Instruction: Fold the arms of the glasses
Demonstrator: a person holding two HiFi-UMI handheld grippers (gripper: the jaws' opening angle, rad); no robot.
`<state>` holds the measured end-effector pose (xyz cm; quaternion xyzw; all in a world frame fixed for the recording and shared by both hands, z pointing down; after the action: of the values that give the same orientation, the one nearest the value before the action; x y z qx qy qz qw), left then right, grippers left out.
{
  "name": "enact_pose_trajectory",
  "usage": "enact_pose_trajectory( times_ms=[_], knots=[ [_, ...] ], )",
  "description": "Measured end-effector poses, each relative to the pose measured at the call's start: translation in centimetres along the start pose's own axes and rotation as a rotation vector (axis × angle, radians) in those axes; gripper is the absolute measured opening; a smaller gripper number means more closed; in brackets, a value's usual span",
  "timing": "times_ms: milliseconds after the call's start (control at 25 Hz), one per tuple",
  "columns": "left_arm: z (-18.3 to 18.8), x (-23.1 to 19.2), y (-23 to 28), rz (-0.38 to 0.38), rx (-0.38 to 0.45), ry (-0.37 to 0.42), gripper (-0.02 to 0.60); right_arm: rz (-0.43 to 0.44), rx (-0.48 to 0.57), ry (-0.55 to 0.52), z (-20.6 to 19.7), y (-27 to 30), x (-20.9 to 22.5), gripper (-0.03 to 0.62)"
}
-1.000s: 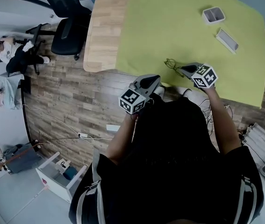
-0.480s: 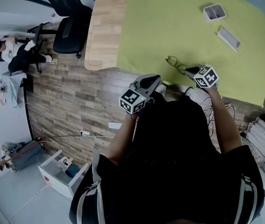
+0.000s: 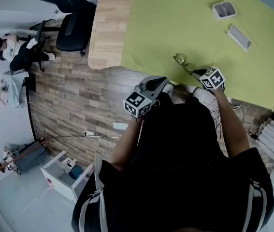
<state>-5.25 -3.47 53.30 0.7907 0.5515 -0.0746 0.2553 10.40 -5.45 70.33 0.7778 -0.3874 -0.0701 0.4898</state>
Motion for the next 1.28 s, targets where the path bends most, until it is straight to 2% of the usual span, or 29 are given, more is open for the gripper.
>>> enact_pose_trajectory(
  times_ms=[440,800,1120,1280],
  knots=[
    [-0.1,0.1,0.0,0.008,-0.017,0.003,0.018,-0.018,-0.056,-0.023,-0.8,1.5,0.3,0.046],
    [-0.1,0.3,-0.1,0.011,-0.022,0.0,0.018,-0.014,-0.056,0.004,-0.9,1.8,0.6,0.046],
    [-0.1,0.4,0.1,0.009,-0.01,-0.004,0.018,-0.054,-0.002,0.011,-0.3,1.2,0.9,0.048],
    [0.1,0.5,0.6,-0.003,-0.004,0.008,0.018,-0.086,0.059,0.071,0.3,0.3,1.7,0.048]
  ],
)
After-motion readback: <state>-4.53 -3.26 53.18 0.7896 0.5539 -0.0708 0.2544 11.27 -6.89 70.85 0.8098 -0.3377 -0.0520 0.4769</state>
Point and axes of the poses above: the fingertips, and each gripper's own axes: y forward along the fingers, x to its right, z out of its top, the point moved 2 cm from there along -y, backward along the fingers, and after that the axes turned 10 degrees about -z, right-handed, at the moved point
